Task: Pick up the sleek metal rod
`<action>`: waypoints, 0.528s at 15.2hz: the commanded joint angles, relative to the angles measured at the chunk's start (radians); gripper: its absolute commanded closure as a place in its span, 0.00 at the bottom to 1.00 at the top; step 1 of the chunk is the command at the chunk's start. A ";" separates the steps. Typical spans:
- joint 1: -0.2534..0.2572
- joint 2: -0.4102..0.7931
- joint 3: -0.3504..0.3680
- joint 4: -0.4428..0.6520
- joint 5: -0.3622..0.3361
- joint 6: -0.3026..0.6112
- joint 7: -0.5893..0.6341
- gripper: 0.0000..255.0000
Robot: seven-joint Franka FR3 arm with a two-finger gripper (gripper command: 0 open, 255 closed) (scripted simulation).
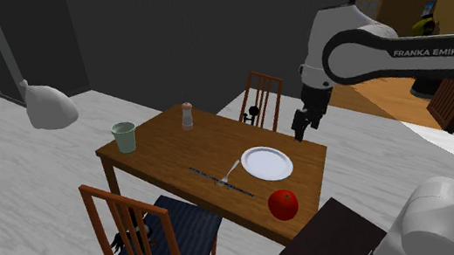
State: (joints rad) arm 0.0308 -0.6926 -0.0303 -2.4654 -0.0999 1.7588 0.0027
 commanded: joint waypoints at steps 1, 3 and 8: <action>0.004 0.065 -0.014 -0.013 -0.003 0.085 -0.020 0.00; 0.009 0.124 -0.024 -0.023 -0.003 0.159 -0.036 0.00; 0.025 0.293 -0.048 -0.021 0.004 0.335 -0.082 0.00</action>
State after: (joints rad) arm 0.0511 -0.4423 -0.0753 -2.4923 -0.0992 2.0532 -0.0717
